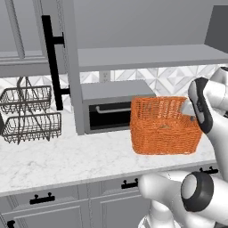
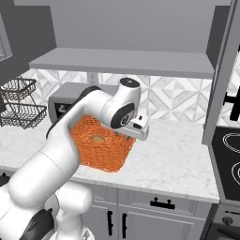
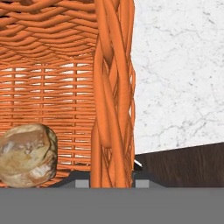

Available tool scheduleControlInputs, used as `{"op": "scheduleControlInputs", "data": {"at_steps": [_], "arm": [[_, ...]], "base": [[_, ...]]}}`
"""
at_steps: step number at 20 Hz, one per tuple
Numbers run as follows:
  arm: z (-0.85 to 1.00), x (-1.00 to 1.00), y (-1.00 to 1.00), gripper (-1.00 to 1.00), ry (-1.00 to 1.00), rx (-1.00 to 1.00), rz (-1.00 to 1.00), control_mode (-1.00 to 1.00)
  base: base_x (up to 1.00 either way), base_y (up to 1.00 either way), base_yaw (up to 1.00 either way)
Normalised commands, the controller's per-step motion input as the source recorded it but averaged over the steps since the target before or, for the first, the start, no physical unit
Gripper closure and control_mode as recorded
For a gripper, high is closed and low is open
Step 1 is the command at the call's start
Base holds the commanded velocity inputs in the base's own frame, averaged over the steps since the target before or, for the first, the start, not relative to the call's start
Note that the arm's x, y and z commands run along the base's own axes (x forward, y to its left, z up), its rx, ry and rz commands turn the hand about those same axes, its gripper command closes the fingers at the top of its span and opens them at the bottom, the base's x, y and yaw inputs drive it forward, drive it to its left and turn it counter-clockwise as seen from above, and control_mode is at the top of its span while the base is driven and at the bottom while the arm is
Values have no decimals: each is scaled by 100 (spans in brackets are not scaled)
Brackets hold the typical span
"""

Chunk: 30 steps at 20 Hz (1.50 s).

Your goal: Open the cabinet, pick up the bread from the cabinet and place it in the basket. Then move the basket to the dining counter.

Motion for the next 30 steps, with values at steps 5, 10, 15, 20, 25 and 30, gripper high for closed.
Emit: {"op": "scheduleControlInputs", "data": {"at_steps": [5, 10, 15, 20, 25, 30], "arm": [[48, -4, 2, 100, 0, 7, 0, -100], [23, -21, 7, 100, 0, 0, 0, -100], [6, -10, 18, 100, 0, -2, 0, -100], [0, 0, 6, 100, 0, -1, 0, -100], [1, 0, 4, 100, 0, 0, 0, -100], [0, 0, 1, 100, 0, 0, 0, -100]], "base": [[0, 0, 0], [0, 0, 0], [0, 0, 0], [0, 0, 0], [0, 0, 0], [0, 0, 0]]}}
